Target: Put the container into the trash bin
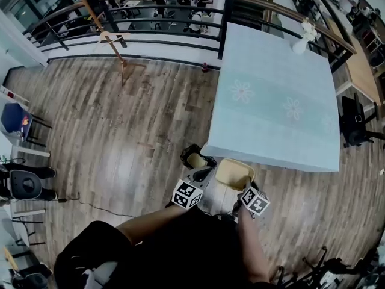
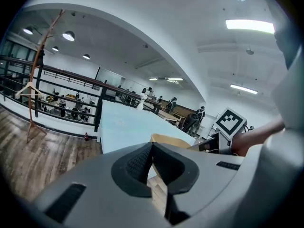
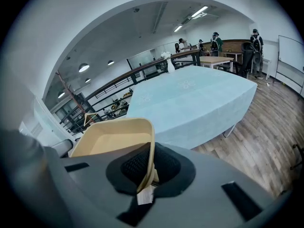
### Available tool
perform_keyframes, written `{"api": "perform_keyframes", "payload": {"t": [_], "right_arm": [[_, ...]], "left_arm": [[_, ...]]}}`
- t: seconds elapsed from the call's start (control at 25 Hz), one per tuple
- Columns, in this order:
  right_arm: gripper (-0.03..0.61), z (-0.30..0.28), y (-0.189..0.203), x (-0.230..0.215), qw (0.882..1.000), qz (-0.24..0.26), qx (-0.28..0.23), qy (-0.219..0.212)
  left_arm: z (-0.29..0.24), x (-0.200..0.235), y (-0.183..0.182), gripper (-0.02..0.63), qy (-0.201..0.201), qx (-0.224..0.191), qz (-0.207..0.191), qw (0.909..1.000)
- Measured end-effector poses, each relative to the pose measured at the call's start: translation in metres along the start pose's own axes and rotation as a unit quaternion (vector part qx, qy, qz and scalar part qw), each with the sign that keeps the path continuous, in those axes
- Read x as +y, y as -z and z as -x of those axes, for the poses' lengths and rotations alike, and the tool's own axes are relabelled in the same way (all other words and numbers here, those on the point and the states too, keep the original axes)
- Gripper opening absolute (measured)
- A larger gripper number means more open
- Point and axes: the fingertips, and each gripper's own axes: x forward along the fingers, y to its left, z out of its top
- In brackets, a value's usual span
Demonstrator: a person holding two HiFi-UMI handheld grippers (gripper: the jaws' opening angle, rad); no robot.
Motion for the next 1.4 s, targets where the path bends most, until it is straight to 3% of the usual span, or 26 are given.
{"api": "perform_keyframes", "payload": {"t": [0.6, 1.08, 1.4], "right_arm": [[0.037, -0.054, 0.053, 0.084, 0.998, -0.021, 0.035, 0.057], [0.037, -0.117, 0.128, 0.116, 0.993, -0.061, 0.082, 0.062], [0.037, -0.160, 0.153, 0.125, 0.989, -0.071, 0.102, 0.074]], "left_arm": [[0.047, 0.100, 0.017, 0.014, 0.052, 0.035, -0.013, 0.9979], [0.062, 0.155, 0.037, 0.014, 0.020, 0.020, 0.002, 0.9996], [0.075, 0.180, 0.057, 0.014, -0.010, 0.016, 0.027, 0.9995]]}}
